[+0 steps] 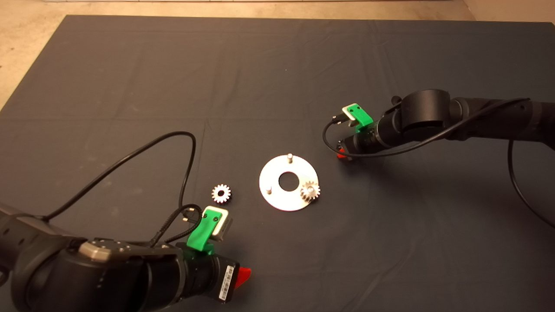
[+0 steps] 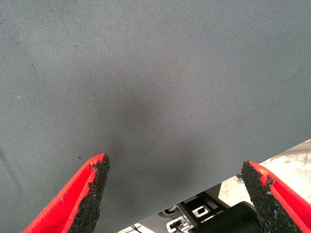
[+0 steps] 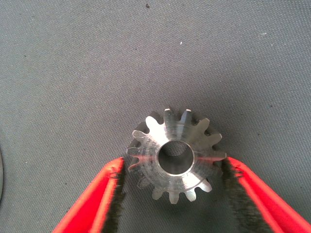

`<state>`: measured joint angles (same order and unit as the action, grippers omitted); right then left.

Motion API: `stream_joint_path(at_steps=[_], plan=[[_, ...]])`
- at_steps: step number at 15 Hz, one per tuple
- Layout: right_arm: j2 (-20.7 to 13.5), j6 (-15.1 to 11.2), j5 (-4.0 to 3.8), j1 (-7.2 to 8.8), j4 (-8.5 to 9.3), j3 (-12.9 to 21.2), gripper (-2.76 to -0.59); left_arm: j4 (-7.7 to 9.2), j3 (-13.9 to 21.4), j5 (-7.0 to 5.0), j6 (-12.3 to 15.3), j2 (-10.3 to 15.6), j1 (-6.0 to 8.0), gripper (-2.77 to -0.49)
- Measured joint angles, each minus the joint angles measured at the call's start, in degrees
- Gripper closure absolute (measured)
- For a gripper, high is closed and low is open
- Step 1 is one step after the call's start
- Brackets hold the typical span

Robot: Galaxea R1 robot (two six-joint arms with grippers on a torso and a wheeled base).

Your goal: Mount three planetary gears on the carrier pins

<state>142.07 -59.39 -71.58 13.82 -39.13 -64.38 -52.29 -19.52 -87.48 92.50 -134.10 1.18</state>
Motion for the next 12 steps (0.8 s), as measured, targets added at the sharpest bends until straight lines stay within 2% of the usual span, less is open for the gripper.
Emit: stream_joint_path(at_steps=[3, 7, 9, 12], plan=[[0.0, 0.0, 0.11, 0.0, 0.0, 0.0, -1.47, 0.0, 0.0, 0.0, 0.0, 0.0, 0.0, -1.92], [0.0, 0.0, 1.39, 0.0, -0.02, -0.1, -1.47, 0.0, 0.0, 0.0, 0.0, 0.0, 0.0, -1.92], [-0.1, 0.0, 2.57, 0.0, -0.02, -0.3, -1.47, 0.0, 0.0, 0.0, 0.0, 0.0, 0.0, -1.92], [-0.2, 0.0, 2.82, 0.0, -0.02, -0.7, -1.47, 0.0, 0.0, 0.0, 0.0, 0.0, -0.01, -1.92]])
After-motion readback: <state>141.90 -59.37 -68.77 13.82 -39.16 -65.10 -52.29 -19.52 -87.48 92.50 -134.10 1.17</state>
